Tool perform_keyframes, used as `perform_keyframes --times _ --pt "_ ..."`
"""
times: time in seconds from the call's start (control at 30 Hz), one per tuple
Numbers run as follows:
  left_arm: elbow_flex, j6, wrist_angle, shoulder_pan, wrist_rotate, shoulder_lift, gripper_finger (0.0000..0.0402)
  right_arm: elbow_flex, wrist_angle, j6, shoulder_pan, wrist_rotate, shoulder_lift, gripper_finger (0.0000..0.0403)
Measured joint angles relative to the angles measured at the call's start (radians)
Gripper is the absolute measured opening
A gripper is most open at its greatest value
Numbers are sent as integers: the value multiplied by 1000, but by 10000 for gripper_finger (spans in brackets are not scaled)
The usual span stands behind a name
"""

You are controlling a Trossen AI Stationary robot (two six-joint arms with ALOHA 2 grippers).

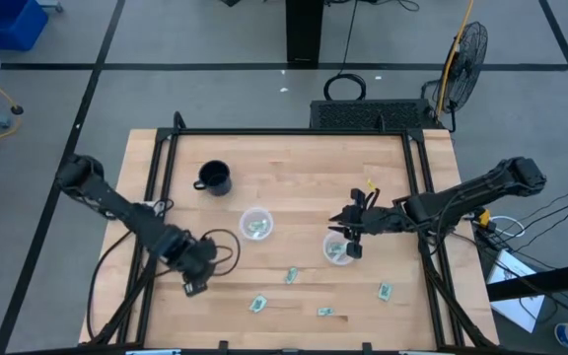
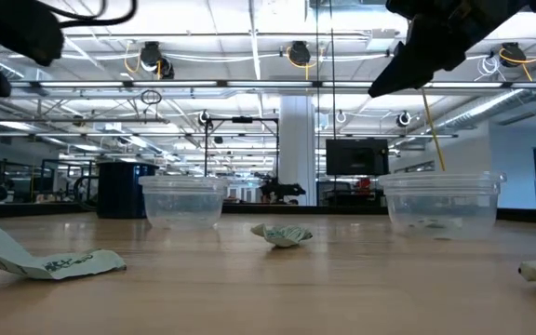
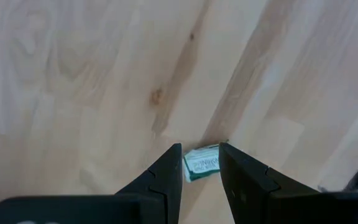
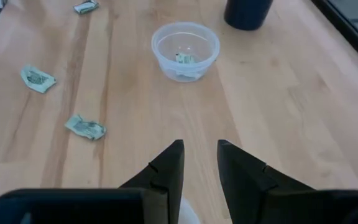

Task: Pick and place Stevia / Truvia into bins
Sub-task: Put the dark green truvia packet into the left transparent container

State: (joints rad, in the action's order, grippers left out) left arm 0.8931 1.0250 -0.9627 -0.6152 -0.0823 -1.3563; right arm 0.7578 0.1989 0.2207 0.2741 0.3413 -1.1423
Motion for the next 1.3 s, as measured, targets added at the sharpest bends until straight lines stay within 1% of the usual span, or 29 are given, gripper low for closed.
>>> perform_keyframes --times 0.1,0.27,0.37,0.5,0.57,0.7,0.97,1.1,1.3 --pt "-48 0 46 -74 45 0 111 0 0 -42 0 1 0 89" --pt "-142 -18 182 -173 24 0 111 0 0 -149 0 2 0 89" --pt "-177 -62 246 -208 64 0 111 0 -1 -207 0 3 0 89" --pt "-207 -76 262 -220 128 0 110 0 -20 -226 -8 3 0 89" --pt "-230 -72 276 -221 121 0 110 0 -30 -226 -14 3 0 89" --pt "-282 -69 342 -221 53 0 110 0 -52 -226 -23 2 0 89" --pt "-331 -75 374 -222 61 4 109 0 -69 -249 -27 2 0 89" --pt "-333 -88 372 -222 61 3 82 0 -69 -249 -27 -1 0 89" --pt "-333 -80 389 -222 57 3 12 0 -68 -250 -27 -1 0 89"
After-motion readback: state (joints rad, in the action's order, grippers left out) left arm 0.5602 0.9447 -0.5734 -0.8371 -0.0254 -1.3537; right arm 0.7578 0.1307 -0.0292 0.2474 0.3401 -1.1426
